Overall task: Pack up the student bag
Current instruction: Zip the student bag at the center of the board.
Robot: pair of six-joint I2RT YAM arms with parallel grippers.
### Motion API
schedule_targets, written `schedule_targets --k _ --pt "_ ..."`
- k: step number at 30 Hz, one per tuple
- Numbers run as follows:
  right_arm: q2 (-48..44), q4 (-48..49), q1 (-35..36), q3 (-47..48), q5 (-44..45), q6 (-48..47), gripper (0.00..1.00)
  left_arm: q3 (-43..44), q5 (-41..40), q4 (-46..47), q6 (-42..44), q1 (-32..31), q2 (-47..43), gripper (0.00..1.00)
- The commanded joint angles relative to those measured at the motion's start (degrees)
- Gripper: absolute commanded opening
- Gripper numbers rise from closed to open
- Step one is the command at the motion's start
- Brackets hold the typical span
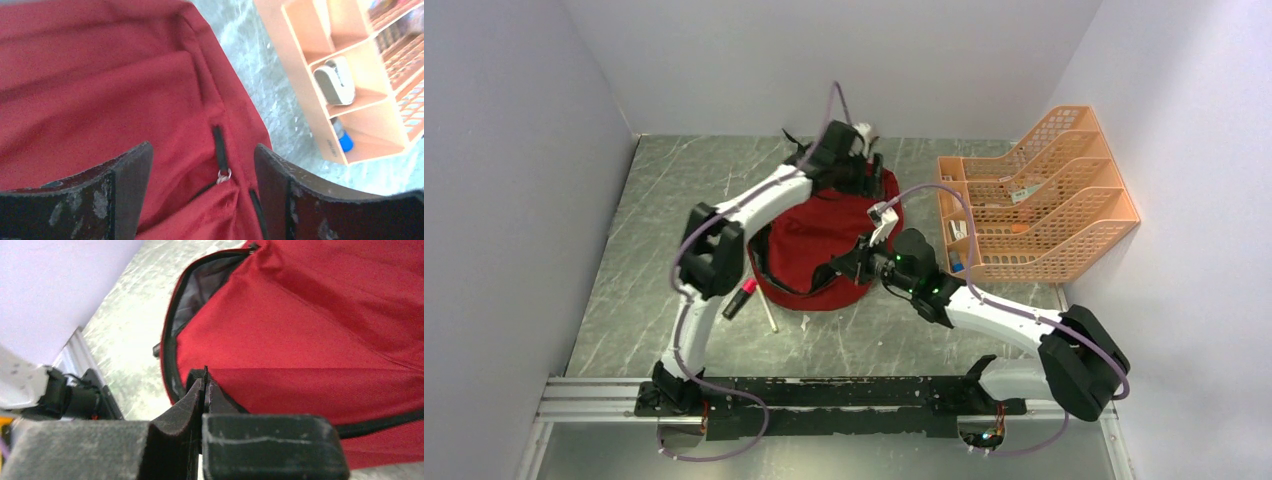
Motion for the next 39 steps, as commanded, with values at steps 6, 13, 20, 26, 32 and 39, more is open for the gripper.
schedule_targets --k 6,13,20,26,32,39 --pt "0.1 -10.6 -0.6 2.9 17.7 4.2 0.0 -28.5 1.1 16.6 4.6 8.6 -31.3 0.79" --pt "0.7 -10.9 -2.4 2.5 18.4 8.0 0.0 -56.3 5.2 29.4 3.1 8.6 -48.0 0.74" --pt "0.3 -7.6 -4.6 1.7 13.7 9.9 0.0 -65.9 11.8 40.6 8.1 4.5 -54.5 0.69" --pt "-2.2 -2.4 -5.4 0.3 9.2 8.8 0.0 -64.6 18.3 41.1 14.3 0.1 -52.7 0.68" --pt "-2.7 -4.2 -6.3 0.4 10.1 9.5 0.01 -65.5 21.0 37.5 17.4 -1.1 -53.7 0.59" --pt "-1.6 -5.5 -8.2 1.2 9.1 12.8 0.01 -69.0 11.8 37.6 16.4 -2.7 -56.1 0.67"
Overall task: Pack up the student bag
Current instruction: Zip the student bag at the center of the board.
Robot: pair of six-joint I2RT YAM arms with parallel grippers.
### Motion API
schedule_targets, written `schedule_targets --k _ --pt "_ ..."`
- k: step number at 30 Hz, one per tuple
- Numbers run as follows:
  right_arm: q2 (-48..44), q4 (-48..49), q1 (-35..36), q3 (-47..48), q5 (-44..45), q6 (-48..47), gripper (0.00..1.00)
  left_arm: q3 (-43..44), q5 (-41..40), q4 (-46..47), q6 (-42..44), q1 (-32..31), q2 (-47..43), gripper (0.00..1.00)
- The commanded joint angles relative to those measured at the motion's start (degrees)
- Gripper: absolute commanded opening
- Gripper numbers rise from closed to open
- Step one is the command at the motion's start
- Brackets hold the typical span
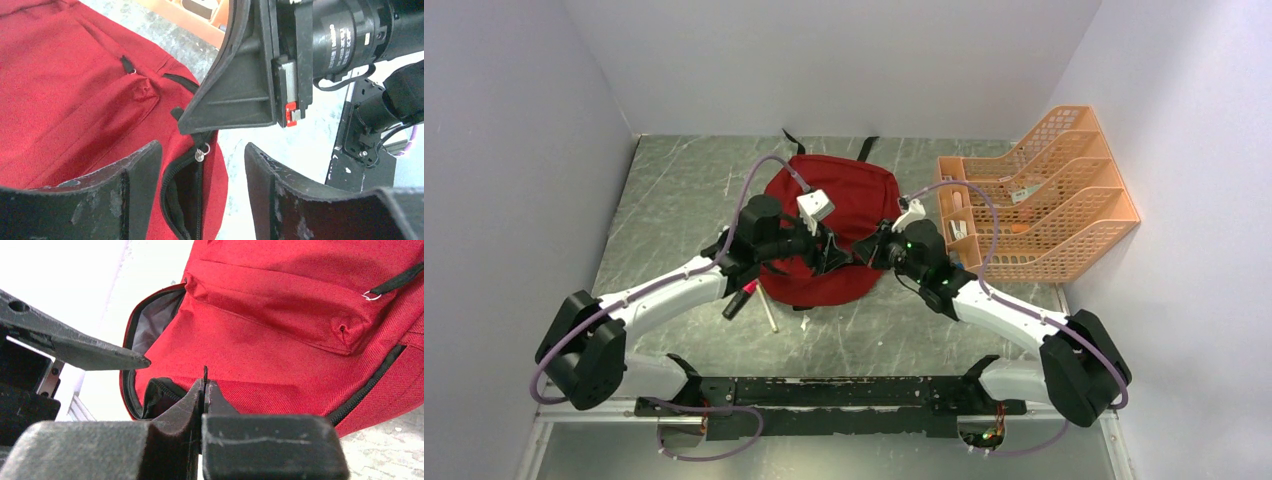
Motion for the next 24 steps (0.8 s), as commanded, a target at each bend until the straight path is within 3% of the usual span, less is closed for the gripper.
schedule_targets --k 1,20,24 --pt "0.2 0.9 -1.7 0.6 -0.5 2.6 0.01 -2.1 -5.4 1.7 0.3 -1.3 -1.8 0.67" --pt "0.5 0.4 -2.9 2.6 -4.3 4.8 0.01 0.7 -10.7 3.5 -1.9 -6.8 7.3 0.63" --pt "0.5 0.7 -2.9 2.6 -4.8 4.8 0.01 1.7 -11.3 4.1 -3.4 -7.0 8.8 0.54"
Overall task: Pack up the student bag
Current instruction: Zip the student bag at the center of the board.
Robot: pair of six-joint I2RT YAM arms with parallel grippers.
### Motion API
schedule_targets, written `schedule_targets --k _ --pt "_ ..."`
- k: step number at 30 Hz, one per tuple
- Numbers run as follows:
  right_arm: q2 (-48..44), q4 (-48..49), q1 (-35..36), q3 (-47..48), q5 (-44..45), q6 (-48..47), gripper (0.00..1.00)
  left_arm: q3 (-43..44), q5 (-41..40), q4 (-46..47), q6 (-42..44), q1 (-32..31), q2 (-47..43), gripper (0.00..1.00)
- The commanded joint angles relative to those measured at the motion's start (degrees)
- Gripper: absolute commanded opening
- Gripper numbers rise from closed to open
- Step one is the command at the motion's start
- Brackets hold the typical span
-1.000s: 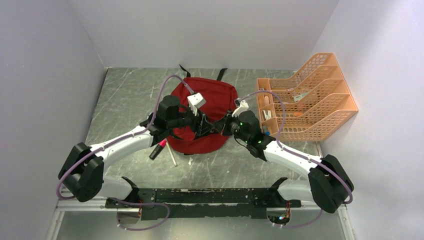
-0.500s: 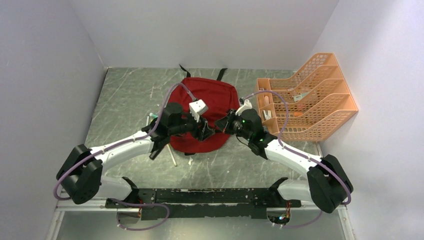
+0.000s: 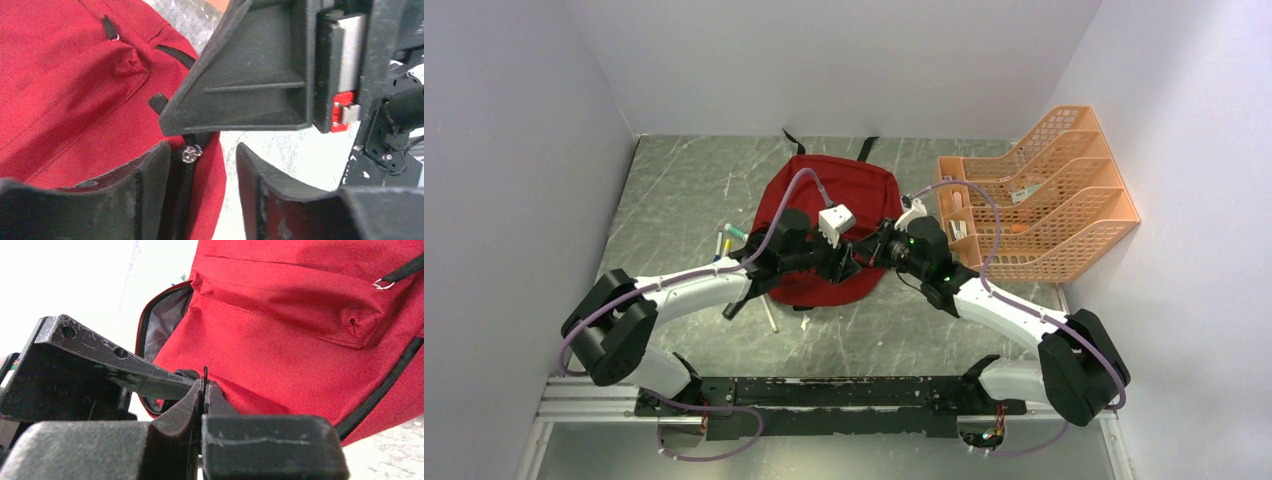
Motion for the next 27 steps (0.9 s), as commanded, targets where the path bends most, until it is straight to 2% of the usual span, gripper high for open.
schedule_targets --k 1,9,12,18,24,27 --pt "0.0 1.7 -0.6 2.1 -0.5 0.1 0.0 2.8 -1.9 2.1 -1.7 -0.6 1.9 0.5" --pt "-0.4 1.1 -0.6 2.3 -0.9 -0.3 0.0 5.1 -1.1 1.7 -3.0 -0.7 4.8 0.22" --pt "-1.2 -0.1 -0.6 2.1 0.2 -0.9 0.03 5.8 -1.2 0.6 -3.3 -0.7 5.4 0.05" --pt "-4.2 -4.3 -1.3 2.2 4.9 -3.8 0.25 5.9 0.0 0.4 -3.1 -0.8 5.5 0.05" --pt "-6.8 -14.2 -2.1 4.2 10.1 -11.0 0.43 4.6 -0.6 1.5 -4.0 -0.7 4.7 0.05" --pt "-8.3 -17.3 -2.3 3.8 11.4 -14.4 0.47 4.1 -1.3 2.1 -5.0 -0.7 4.3 0.05"
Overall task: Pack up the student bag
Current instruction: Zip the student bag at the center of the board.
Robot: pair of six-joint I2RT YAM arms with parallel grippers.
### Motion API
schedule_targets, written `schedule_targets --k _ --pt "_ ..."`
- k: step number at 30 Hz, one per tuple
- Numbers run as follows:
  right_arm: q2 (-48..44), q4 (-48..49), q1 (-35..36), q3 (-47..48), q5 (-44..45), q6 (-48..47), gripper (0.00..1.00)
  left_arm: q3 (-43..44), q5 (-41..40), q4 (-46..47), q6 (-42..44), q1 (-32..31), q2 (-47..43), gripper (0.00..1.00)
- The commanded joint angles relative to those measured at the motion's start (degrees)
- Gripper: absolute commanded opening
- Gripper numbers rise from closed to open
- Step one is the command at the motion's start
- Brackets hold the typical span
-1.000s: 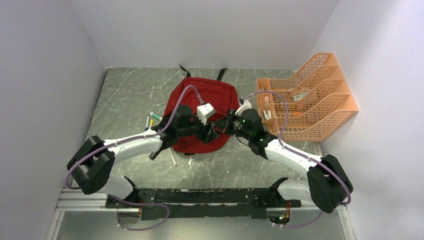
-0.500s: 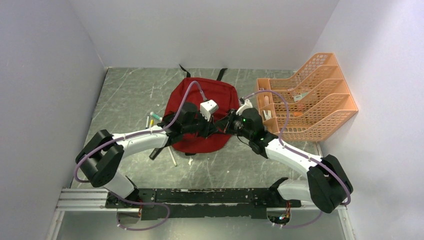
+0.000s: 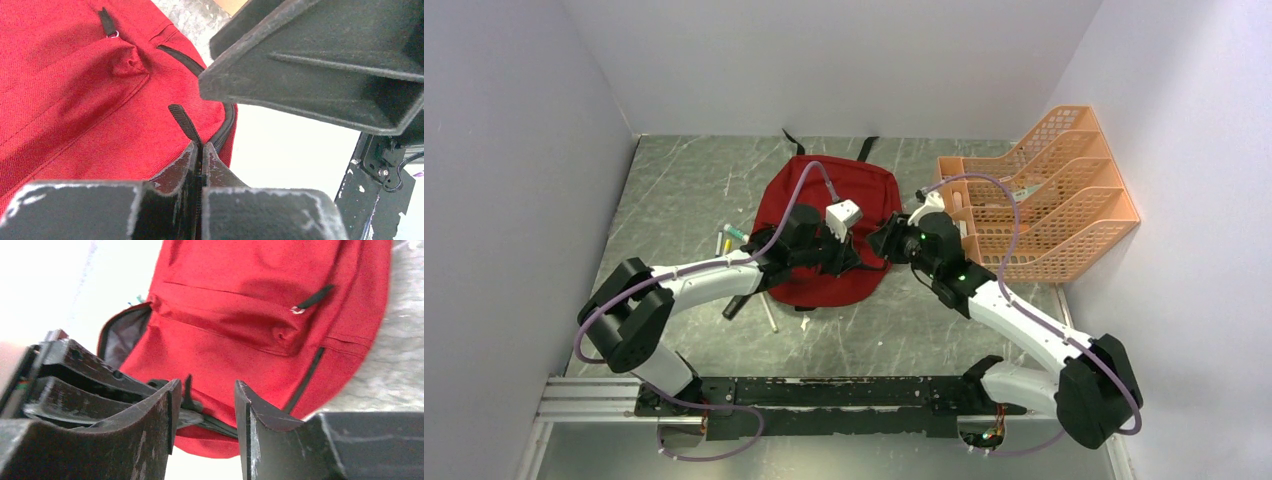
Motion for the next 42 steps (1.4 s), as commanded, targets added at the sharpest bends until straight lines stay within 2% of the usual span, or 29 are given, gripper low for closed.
schedule_targets --k 1,4,6,10,15,19,23,29,36,39,42 --pt "-2.8 -7.0 -0.6 0.4 3.4 -7.7 0.47 -0.4 -0.4 3.1 -1.7 -0.4 -1.4 0.05" --pt "-5.1 -7.0 -0.7 -1.9 0.9 -11.8 0.47 -0.6 -1.2 3.6 -3.1 -0.4 -2.0 0.05" --pt "-6.0 -8.9 -0.8 -2.4 1.5 -11.2 0.48 -0.9 -1.2 4.5 -3.8 -0.4 -2.7 0.05" --pt "-6.0 -16.3 -1.0 -0.8 8.4 0.9 0.57 -2.2 2.6 8.3 -3.1 -0.4 -3.9 0.05" --pt "-3.8 -21.4 -1.2 0.0 8.1 16.5 0.63 -2.9 8.7 10.2 0.1 -0.4 -4.5 0.06" --pt "-1.1 -22.5 -1.7 -0.1 7.8 22.8 0.72 -2.9 12.9 9.5 3.8 -0.4 -5.2 0.05" --pt "2.1 -20.2 -3.5 0.1 5.8 26.1 0.74 -2.4 16.4 8.5 6.6 -0.5 -5.3 0.05" --pt "4.6 -13.6 -7.0 -2.0 0.7 30.0 0.68 -1.7 20.5 6.1 9.5 -0.5 -4.8 0.05" --pt "7.7 -7.7 -8.5 -2.7 -5.1 30.1 0.6 0.5 23.5 2.6 13.5 -0.9 -3.5 0.05" --pt "9.6 -7.6 -8.5 -1.5 -6.2 28.9 0.52 1.9 24.5 0.5 14.9 -1.3 -2.7 0.05" --pt "10.4 -7.6 -8.8 -1.0 -5.7 27.5 0.38 3.4 24.9 -2.0 16.6 -1.7 -2.2 0.05"
